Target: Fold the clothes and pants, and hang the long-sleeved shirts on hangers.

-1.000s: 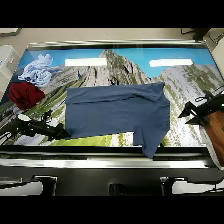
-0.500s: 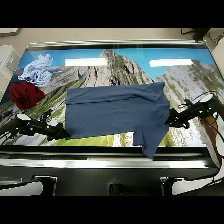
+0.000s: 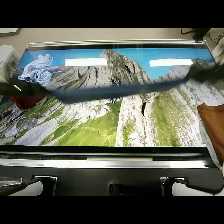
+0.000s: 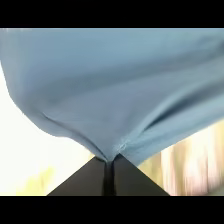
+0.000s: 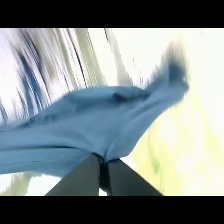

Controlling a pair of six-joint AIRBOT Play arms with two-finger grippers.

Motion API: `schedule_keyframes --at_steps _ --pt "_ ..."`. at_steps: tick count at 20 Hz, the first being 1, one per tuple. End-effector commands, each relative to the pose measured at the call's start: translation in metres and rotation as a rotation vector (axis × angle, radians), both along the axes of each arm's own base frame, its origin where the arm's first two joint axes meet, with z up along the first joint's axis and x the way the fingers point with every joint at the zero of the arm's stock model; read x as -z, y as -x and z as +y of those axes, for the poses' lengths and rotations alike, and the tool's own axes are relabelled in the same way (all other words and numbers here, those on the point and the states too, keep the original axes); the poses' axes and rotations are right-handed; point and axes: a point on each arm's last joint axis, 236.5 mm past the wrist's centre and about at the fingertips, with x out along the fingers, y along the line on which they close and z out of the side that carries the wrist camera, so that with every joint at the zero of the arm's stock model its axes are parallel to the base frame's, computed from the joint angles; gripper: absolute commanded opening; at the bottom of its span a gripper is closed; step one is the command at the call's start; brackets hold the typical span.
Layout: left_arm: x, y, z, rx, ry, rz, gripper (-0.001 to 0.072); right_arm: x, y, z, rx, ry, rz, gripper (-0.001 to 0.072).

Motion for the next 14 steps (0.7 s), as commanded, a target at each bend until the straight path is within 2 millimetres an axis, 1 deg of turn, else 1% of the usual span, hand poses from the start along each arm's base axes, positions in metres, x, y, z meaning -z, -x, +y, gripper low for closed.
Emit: schedule_keyframes --at_steps 1,2,3,4,6,8,9,10,11,13,14 --pt "-0.244 0.037 0.021 -0.162 -0.163 -0.62 0.002 -0.239 0.075 -0.011 0.124 0.316 -0.608 0.0044" --pt "-0.279 0.063 0.021 -0.188 -0.221 -0.715 0.002 -0.269 0.112 -0.005 0.145 0.357 -0.68 0.0044" --pt "-0.301 0.089 0.02 -0.215 -0.253 -0.773 0.002 -0.282 0.142 0.002 0.153 0.385 -0.7 0.0044" --pt "-0.318 0.113 0.018 -0.244 -0.265 -0.819 0.002 -0.288 0.17 0.009 0.161 0.399 -0.704 0.0044" --pt "-0.348 0.155 0.009 -0.281 -0.251 -0.914 0.002 -0.301 0.213 0.021 0.176 0.402 -0.739 0.0044" --pt "-0.378 0.191 0.001 -0.309 -0.249 -1.034 0.0019 -0.321 0.245 0.031 0.188 0.42 -0.819 0.0044" --pt "-0.388 0.204 0.0 -0.324 -0.249 -1.078 0.0018 -0.331 0.258 0.032 0.204 0.432 -0.862 0.0044" --pt "-0.394 0.212 -0.002 -0.329 -0.248 -1.103 0.0018 -0.343 0.269 0.032 0.225 0.447 -0.909 0.0044" --pt "-0.396 0.216 -0.002 -0.333 -0.247 -1.11 0.0019 -0.354 0.277 0.032 0.241 0.455 -0.955 0.0044" --pt "-0.395 0.214 -0.002 -0.334 -0.246 -1.106 0.0018 -0.367 0.283 0.031 0.266 0.441 -1.012 0.0044" --pt "-0.389 0.206 0.0 -0.331 -0.244 -1.083 0.0018 -0.364 0.277 0.029 0.269 0.423 -0.996 0.0044"
